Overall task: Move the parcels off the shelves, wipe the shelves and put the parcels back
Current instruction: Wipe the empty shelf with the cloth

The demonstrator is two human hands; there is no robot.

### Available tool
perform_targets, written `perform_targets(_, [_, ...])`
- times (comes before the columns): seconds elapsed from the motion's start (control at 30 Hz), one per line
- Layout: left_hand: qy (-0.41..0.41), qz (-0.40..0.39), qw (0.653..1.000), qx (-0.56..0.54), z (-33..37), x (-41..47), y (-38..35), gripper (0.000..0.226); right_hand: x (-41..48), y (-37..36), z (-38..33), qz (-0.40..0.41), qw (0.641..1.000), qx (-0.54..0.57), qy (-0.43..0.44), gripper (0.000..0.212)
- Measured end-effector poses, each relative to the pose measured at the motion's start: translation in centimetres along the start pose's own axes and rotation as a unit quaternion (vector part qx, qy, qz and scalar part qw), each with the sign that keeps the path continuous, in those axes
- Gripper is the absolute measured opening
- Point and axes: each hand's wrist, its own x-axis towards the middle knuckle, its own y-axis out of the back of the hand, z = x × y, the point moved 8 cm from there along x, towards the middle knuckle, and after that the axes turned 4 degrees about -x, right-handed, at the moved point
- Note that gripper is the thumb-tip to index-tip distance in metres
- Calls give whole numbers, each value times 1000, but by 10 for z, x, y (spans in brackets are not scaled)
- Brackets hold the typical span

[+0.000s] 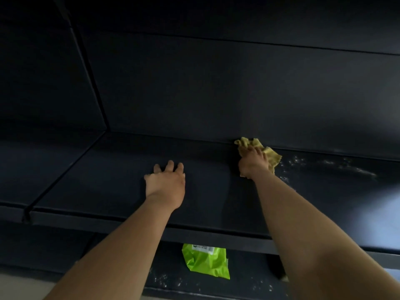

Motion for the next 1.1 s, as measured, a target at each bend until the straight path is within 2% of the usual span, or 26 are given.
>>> perform_targets(0.1, [2, -1, 1000, 5, 1, 0, -1, 53, -3, -5, -12, -24, 1000, 6, -9, 80])
perform_targets(0.3, [8, 6, 1000, -5, 1, 1, -1, 50, -7, -15, -113, -36, 989, -4, 146, 70])
perform_targets(0.4, [10, 11, 1000, -6, -2, 3, -1, 49, -1, -17, -129, -31, 982, -7, 184, 66])
perform_targets(0.47, [9, 5, 1000, -8, -5, 3, -2, 50, 3, -15, -118, -19, 984, -3, 176, 65])
perform_targets(0.57, [15, -6, 1000, -13, -5, 1, -4, 50, 9, -7, -75, 10, 993, -3, 121, 64])
perform_targets(0.8, [26, -16, 999, -19, -3, -2, -3, 51, 6, 2, 48, -5, 1000, -5, -21, 64])
perform_targets(0.93, [23, -9, 999, -20, -1, -4, -1, 52, -7, 1, 47, -15, 999, -9, -46, 64])
perform_targets(1.1, [22, -12, 1000, -13, -2, -3, -2, 66, -32, -8, -11, -7, 1000, -23, -2, 63])
